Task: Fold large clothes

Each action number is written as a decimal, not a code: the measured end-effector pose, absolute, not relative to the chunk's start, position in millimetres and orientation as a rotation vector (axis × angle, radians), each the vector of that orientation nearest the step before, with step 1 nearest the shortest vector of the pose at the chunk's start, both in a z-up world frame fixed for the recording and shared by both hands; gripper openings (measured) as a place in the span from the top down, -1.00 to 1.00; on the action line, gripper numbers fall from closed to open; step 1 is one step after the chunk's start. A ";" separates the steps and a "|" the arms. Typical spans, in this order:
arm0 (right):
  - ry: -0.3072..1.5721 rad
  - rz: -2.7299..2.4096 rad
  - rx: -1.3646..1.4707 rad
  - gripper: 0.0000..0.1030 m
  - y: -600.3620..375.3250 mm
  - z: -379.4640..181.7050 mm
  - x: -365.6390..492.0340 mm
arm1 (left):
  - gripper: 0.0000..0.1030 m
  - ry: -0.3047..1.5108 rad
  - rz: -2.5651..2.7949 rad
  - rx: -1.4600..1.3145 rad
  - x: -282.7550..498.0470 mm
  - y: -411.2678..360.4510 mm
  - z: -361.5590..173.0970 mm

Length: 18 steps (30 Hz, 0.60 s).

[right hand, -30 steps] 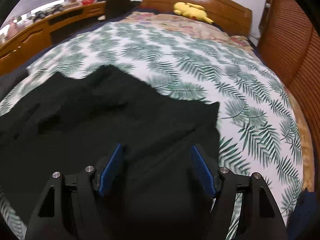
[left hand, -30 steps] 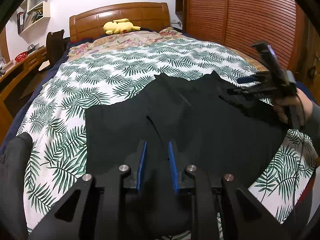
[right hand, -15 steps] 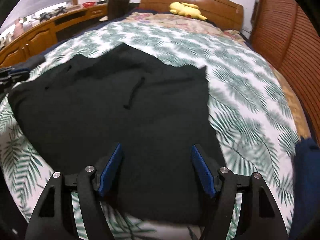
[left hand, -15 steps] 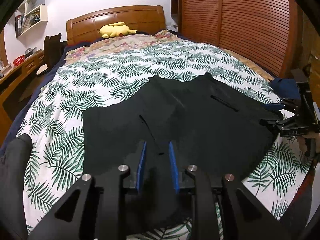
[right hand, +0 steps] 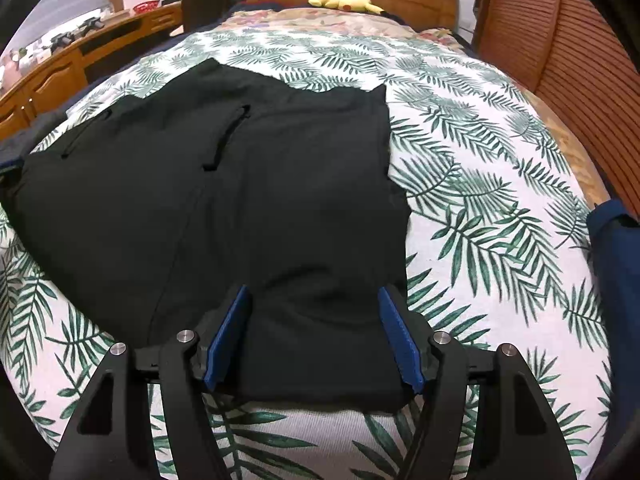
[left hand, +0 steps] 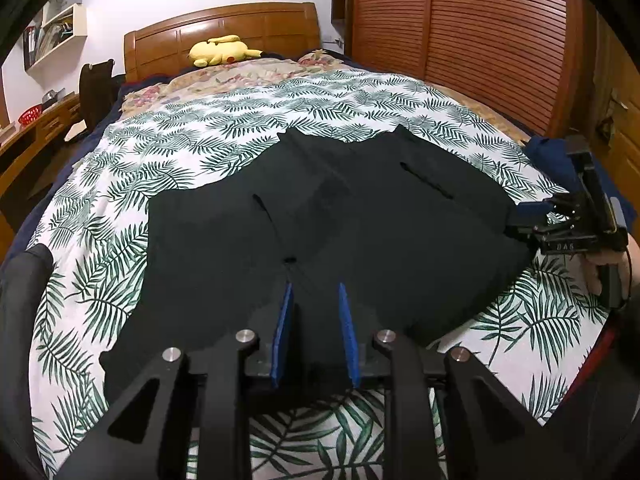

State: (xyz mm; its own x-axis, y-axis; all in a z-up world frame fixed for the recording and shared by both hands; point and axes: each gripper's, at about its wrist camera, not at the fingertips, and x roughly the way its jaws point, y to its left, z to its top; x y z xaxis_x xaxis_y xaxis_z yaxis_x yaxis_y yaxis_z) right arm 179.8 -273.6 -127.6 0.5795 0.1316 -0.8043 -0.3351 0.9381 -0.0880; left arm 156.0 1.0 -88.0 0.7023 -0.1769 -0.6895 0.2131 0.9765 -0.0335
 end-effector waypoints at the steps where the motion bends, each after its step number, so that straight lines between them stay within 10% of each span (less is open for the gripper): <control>1: 0.904 0.264 -0.238 -0.31 -273.2 -123.9 178.3 | 0.58 0.763 -0.215 0.048 155.7 1.2 -88.7; 18: 0.794 0.488 -0.242 -0.30 -191.3 -101.6 154.7 | 0.55 0.848 -0.175 0.085 155.9 1.1 -123.4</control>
State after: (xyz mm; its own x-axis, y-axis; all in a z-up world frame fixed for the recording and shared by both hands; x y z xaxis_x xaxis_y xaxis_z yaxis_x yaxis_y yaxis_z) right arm 154.7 -191.3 -101.6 0.5983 0.3275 -0.7313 -0.5050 0.8627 -0.0269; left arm 155.9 1.1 -123.4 0.6481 -0.1200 -0.7521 0.1876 0.9822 0.0049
